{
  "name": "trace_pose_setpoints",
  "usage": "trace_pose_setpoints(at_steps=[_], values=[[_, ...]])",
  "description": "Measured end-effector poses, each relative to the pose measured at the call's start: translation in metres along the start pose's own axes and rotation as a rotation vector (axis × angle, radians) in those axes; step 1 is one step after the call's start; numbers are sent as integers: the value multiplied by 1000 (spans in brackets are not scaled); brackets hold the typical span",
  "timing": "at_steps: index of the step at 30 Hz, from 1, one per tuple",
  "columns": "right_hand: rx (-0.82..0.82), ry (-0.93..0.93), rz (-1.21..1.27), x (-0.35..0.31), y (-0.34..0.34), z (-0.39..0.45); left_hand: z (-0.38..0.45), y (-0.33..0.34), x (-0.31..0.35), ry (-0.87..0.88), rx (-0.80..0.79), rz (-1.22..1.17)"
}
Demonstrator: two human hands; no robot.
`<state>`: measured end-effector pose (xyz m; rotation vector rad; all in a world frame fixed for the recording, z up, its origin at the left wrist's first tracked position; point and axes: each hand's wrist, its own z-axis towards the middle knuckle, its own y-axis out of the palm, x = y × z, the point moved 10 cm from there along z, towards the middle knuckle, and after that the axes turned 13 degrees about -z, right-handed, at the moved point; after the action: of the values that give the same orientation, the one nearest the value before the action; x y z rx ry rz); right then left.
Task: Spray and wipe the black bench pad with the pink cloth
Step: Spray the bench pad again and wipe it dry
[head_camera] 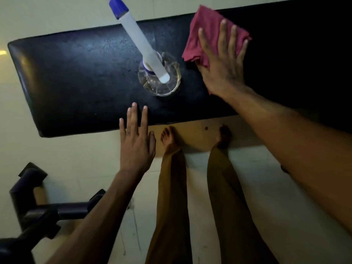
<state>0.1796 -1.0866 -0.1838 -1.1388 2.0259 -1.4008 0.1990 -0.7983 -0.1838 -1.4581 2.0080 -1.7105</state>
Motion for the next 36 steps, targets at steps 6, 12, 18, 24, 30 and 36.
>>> trace_pose_setpoints(at_steps=[6,12,18,24,30,36], values=[[6,-67,25,-11,27,-84,2,-1,6,-64,26,-31],[-89,-152,-52,-12,53,-121,2,0,3,-59,69,-58],[-19,-120,-30,-3,3,-13,3,-4,2,-9,78,-47],[8,-75,8,-19,18,-59,51,-39,-12,-50,216,-27],[-35,-149,-65,-24,51,-111,78,-47,-11,-34,305,8],[36,-183,-58,-8,15,-33,77,-48,-11,-16,325,10]])
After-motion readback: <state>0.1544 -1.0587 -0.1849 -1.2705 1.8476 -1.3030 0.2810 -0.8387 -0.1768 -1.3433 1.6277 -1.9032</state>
